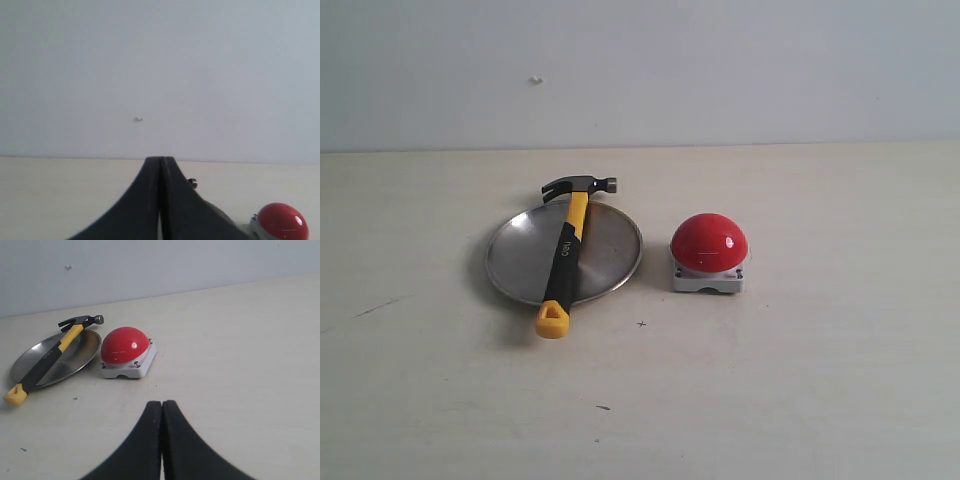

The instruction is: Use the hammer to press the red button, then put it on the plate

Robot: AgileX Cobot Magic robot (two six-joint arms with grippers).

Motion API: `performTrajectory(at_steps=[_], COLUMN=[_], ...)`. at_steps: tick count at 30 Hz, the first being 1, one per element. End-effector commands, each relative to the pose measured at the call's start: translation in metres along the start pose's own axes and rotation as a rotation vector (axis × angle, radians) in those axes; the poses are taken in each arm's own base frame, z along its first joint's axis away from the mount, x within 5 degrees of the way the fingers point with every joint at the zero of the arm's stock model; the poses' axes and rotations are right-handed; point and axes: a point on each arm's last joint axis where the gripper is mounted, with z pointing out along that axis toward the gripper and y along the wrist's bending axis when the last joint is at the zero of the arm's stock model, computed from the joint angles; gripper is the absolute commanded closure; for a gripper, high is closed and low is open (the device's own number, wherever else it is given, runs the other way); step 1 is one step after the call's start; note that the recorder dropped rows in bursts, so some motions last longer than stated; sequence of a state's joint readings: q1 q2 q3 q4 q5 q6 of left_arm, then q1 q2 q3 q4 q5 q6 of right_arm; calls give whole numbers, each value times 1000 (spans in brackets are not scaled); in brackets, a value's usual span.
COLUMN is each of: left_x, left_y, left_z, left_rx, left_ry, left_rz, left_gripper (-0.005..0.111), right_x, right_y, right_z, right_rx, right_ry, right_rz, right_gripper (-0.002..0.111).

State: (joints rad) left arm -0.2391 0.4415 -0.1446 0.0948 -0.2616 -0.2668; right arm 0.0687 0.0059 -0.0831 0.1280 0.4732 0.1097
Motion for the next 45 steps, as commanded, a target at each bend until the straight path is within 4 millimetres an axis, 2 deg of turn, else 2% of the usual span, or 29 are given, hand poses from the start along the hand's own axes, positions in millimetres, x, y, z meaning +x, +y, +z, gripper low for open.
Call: performTrajectory(at_steps=[1, 6, 9, 12, 15, 20, 27, 45], left_x=[12, 25, 25, 38, 49, 57, 56, 60], left_y=[11, 20, 23, 27, 32, 35, 33, 34], left_z=[-13, -25, -31, -33, -37, -43, -54, -56], left_rx=[-96, -181, -228, -292, -355, -396, -408, -423], left_ry=[-57, -103, -123, 18, 148, 240, 182, 230], left_rz=[-73, -111, -78, 23, 46, 62, 86, 114], left_gripper=[107, 107, 107, 107, 107, 107, 107, 107], right_x=[1, 1, 1, 1, 1, 1, 1, 1], right_y=[0, 0, 0, 0, 0, 0, 0, 0], right_z=[0, 0, 0, 0, 0, 0, 0, 0], right_rx=[-2, -2, -2, -2, -2, -2, -2, -2], right_ry=[-3, -3, -3, -3, -3, -3, -3, -3], right_rz=[-9, -9, -9, -9, -9, -9, -9, -9], right_gripper=[108, 108, 108, 108, 108, 108, 108, 108])
